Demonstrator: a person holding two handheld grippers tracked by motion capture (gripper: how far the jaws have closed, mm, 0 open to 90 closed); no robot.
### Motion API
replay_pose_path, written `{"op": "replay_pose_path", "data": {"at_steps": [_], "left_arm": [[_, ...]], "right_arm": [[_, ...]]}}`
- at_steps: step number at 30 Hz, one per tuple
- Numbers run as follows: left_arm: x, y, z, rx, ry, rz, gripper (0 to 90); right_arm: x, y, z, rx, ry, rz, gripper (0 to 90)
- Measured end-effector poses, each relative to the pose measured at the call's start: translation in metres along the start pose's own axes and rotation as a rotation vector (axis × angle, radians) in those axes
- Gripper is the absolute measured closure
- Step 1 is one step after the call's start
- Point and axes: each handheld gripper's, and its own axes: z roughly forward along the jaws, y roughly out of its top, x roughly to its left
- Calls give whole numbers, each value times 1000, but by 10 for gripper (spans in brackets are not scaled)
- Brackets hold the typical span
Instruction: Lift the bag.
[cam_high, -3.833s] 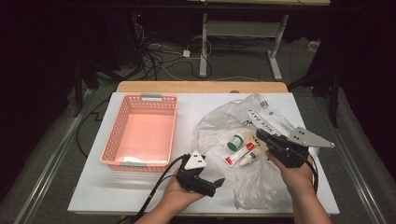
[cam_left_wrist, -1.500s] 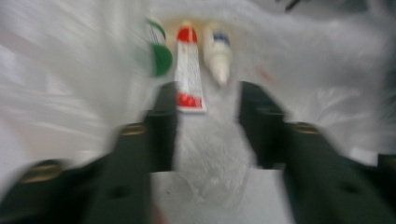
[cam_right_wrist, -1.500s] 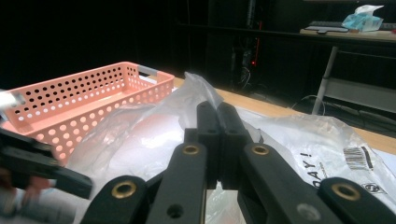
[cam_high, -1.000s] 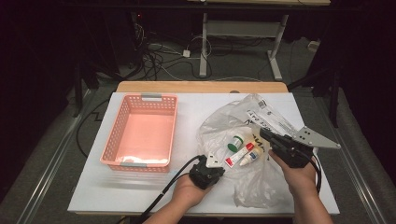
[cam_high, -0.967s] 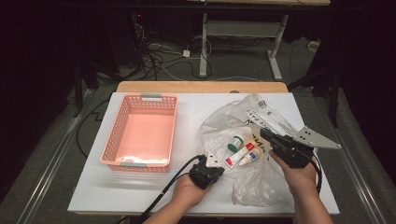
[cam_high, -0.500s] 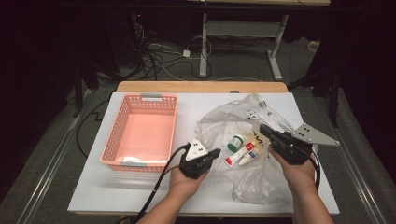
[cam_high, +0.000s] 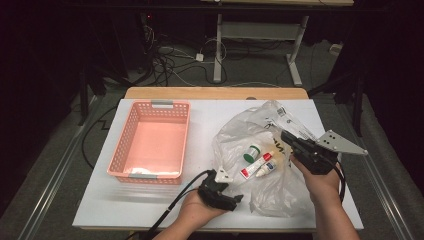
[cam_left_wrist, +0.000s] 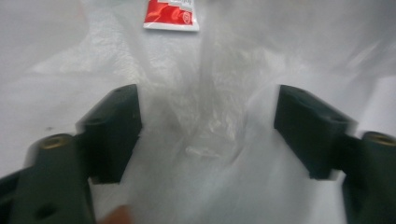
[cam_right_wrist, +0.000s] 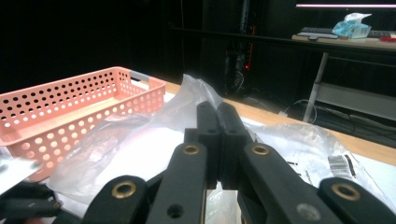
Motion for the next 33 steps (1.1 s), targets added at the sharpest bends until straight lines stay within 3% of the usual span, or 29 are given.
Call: {"op": "replay_pose_path", "data": {"at_steps": [2,3,4,5,9,11,13,14,18,20,25,26,28,30,31,32,33], "left_arm": [[-4,-1,0,-12,-33,40,521],[-2,0,0,-11,-42,28,604],[0,1,1,-14,-14,4,716],[3,2,2,-12,-23,-10,890],[2,2,0,-24,-11,20,895],[5,1,-7,-109,-9,12,896],[14,7,-16,-180,-21,-45,896],[18,13,-23,-224,-17,-43,896],[32,49,-45,-345,3,-43,896],[39,72,-60,-441,14,-36,896],[45,136,-109,-627,52,16,895],[45,149,-120,-655,60,36,895],[40,159,-132,-681,81,56,895],[33,151,-133,-673,103,47,891],[30,134,-127,-653,106,37,886],[30,117,-119,-646,107,12,839],[32,103,-113,-641,96,-27,657]], "right_arm": [[-1,-1,-1,2,-2,7,900],[-1,-1,-1,1,-2,7,900],[0,-1,-2,-1,-2,9,900],[0,-2,-3,-3,-1,4,900],[0,-6,-4,4,1,3,900],[0,-8,-4,8,1,12,900],[-1,-8,-4,7,1,15,900],[-1,-8,-3,5,1,14,900],[-2,4,3,-21,0,4,900],[-5,16,9,-35,-9,-16,900],[-17,60,26,-91,-46,-35,900],[-19,70,28,-106,-50,-30,900],[-23,90,31,-134,-65,-35,900],[-28,107,30,-159,-84,-45,900],[-29,112,28,-168,-88,-45,900],[-30,117,25,-181,-102,-50,900],[-31,120,21,-196,-108,-58,900]]}}
